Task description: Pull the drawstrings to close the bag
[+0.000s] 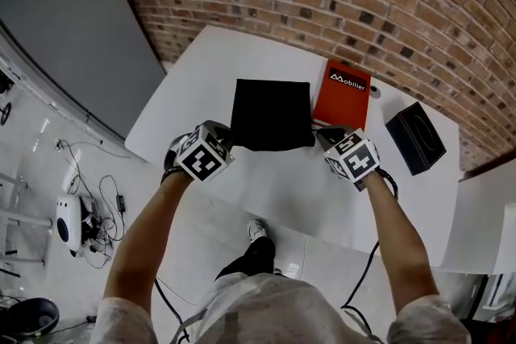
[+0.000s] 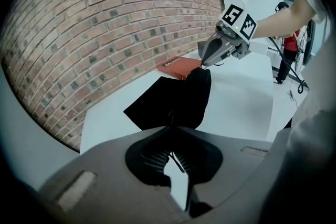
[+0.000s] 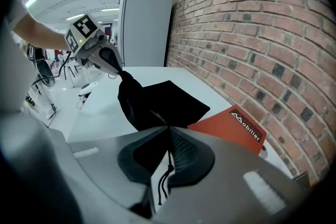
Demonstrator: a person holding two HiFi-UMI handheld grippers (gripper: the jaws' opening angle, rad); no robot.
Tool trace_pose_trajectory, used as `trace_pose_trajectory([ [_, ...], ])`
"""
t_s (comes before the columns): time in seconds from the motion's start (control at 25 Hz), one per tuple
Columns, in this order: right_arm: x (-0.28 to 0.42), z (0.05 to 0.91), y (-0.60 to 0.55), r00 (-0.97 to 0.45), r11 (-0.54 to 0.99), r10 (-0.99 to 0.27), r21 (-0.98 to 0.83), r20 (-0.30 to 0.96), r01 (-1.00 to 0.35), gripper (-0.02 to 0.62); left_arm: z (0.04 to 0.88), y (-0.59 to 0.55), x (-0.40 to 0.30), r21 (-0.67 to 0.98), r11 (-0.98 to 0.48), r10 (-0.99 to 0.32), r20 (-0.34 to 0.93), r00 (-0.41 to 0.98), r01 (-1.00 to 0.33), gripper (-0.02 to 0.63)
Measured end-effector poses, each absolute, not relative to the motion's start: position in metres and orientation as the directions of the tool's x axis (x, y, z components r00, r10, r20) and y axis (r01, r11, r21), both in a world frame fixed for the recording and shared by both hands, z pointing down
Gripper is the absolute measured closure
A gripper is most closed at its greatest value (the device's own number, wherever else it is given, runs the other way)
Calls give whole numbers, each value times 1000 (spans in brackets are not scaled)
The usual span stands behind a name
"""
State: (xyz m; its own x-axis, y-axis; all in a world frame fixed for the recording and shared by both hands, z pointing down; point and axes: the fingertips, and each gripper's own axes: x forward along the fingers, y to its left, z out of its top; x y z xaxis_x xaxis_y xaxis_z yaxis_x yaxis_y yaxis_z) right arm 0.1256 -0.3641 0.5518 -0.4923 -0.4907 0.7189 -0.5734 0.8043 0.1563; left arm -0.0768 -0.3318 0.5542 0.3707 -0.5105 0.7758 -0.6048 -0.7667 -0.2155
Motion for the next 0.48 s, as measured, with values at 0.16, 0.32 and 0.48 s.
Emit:
trace_pose_trajectory([
  [0.16,123,545,-379,-495,801,-503,168,708,-575,591,545,-351,-80,-237,-752,-539,758,367,-615,600],
  [0.32,119,534,-396,-497,795,-521,184,694,-578,591,534,-368,-85,-259,-741,-561,746,359,-619,600],
  [0.48,111,523,-414,-499,790,-538,199,679,-580,591,519,-385,-93,-288,-723,-595,722,353,-628,600],
])
